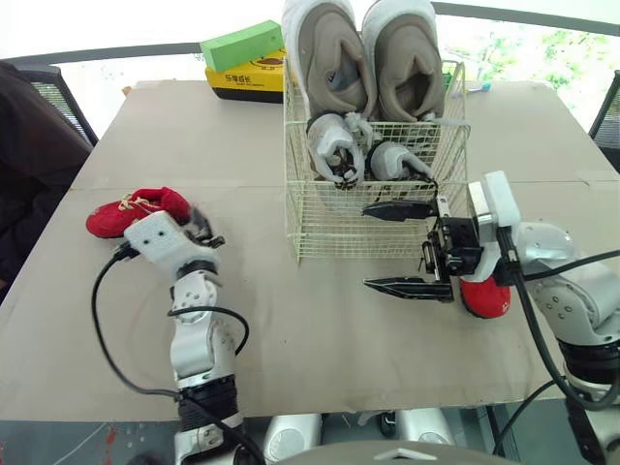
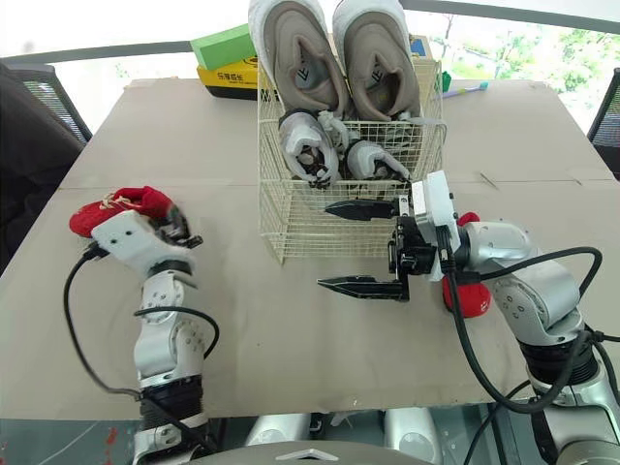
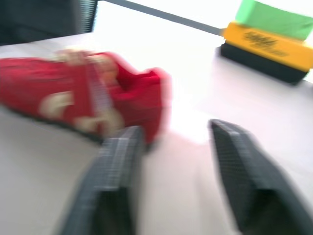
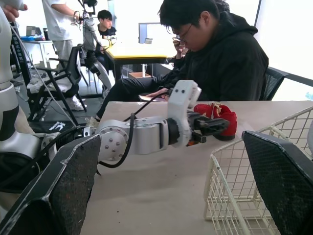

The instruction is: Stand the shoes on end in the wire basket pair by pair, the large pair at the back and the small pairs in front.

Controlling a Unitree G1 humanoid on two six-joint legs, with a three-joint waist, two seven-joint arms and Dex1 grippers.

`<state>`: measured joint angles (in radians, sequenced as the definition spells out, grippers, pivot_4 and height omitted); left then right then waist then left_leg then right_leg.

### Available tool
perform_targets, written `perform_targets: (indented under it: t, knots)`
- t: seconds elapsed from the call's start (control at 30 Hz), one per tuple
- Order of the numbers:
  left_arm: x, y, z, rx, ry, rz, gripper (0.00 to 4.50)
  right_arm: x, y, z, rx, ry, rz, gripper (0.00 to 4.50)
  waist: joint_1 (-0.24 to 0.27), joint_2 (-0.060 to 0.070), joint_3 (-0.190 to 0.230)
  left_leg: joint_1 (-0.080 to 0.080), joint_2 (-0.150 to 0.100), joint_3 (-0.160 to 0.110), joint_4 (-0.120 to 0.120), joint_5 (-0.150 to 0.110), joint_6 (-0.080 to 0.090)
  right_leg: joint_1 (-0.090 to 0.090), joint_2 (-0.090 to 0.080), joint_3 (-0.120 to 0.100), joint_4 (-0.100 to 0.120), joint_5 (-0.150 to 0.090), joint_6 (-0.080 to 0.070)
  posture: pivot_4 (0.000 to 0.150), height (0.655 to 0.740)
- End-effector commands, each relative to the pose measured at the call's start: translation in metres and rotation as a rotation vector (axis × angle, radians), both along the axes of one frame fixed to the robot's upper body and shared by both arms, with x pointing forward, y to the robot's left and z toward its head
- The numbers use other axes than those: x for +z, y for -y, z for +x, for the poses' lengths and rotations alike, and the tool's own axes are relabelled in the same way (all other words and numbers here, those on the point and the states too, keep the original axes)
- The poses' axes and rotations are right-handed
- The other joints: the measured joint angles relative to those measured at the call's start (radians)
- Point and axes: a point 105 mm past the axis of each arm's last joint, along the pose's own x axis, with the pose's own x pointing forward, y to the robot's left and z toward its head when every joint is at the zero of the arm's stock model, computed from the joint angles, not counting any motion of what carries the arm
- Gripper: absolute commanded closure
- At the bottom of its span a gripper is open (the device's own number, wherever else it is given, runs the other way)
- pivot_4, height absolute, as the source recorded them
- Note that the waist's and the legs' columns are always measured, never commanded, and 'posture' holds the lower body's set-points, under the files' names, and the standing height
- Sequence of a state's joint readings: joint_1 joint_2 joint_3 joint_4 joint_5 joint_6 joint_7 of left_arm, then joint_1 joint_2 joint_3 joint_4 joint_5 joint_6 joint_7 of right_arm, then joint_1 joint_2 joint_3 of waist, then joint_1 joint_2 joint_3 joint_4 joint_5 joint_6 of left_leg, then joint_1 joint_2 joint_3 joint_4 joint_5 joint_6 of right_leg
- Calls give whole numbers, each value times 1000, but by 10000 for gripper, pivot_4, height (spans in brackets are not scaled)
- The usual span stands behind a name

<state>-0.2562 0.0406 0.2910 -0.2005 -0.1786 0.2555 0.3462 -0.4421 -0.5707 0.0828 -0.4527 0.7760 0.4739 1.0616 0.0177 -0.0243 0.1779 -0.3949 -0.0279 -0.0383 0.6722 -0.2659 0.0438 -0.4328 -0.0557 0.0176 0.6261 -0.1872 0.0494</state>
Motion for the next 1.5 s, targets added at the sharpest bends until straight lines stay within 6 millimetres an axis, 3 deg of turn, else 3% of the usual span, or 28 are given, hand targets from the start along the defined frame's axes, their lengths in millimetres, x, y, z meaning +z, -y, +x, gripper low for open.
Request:
perform_targets:
  t: [0.03,0.07,0.23,0.6,0.7,0.83,0.93,1.0,1.07,1.13,1.23,1.33,1.43,1.5]
  knots:
    - [23,-14,2,226,-104,168,263,8,-2,-4,16,45,13,0,-1,0,0,0,0,0,0,0,0,0,2,-1,0,0,1,1500,7400]
    - [31,-14,8,258,-146,248,263,9,-2,-4,11,47,14,0,-4,0,0,0,-1,0,0,0,0,0,4,-1,0,2,3,1500,7400]
    - [50,-20,26,333,-295,336,263,11,-3,-5,-12,53,18,0,-3,0,0,-1,-1,-2,0,0,0,0,5,-2,1,2,4,1500,7400]
    - [40,-54,52,286,-604,257,263,10,-4,-6,-73,52,30,0,-5,0,0,-2,-2,-6,-1,3,-6,-2,3,-5,2,2,4,1500,7400]
    - [34,-55,56,236,-633,239,8791,8,-3,-6,-83,51,31,0,-5,0,0,-2,-2,-7,-1,5,-8,-2,3,-6,2,2,4,1500,7400]
    - [32,-51,52,218,-661,237,28382,6,-2,-8,-87,48,32,0,-4,0,0,-2,-3,-8,-1,5,-9,-2,1,-6,2,2,4,1500,7400]
    - [30,-49,44,198,-678,241,40927,6,-1,-8,-88,48,31,0,-7,0,0,-3,-3,-8,-1,5,-9,-2,1,-5,2,2,4,1500,7400]
    - [30,-50,35,175,-686,242,44437,6,-1,-9,-87,47,31,0,-7,0,0,-3,-2,-8,-2,5,-10,-2,0,-5,2,2,4,1500,7400]
    - [33,-51,28,147,-673,288,44860,5,-2,-9,-84,46,30,0,-9,0,0,-3,-2,-9,-2,5,-10,-3,0,-5,2,2,4,1500,7400]
    - [46,-46,26,-24,-565,394,44868,6,-3,-9,-80,45,30,0,-18,0,0,-3,-2,-8,-2,5,-11,-3,0,-5,2,2,4,1500,7400]
    - [54,-34,7,-247,-464,417,44876,6,-4,-8,-74,42,31,0,-28,0,0,-4,-1,-8,-3,5,-12,-5,-1,-2,3,2,3,1500,7400]
    - [63,-14,-20,-533,-455,641,44876,5,-5,-8,-63,33,32,0,-27,0,1,-5,0,-11,-3,6,-14,-5,-2,-3,2,3,2,1500,7400]
    - [46,4,-51,-827,-564,894,44876,3,-6,-7,-49,22,34,0,-29,1,1,-5,0,-11,-3,4,-11,-5,-2,-3,1,3,1,1500,7400]
    - [34,1,-63,-922,-639,1036,44876,2,-6,-6,-44,21,36,0,-32,4,0,-4,1,-9,-4,4,-11,-4,-2,-2,1,1,-4,1500,7400]
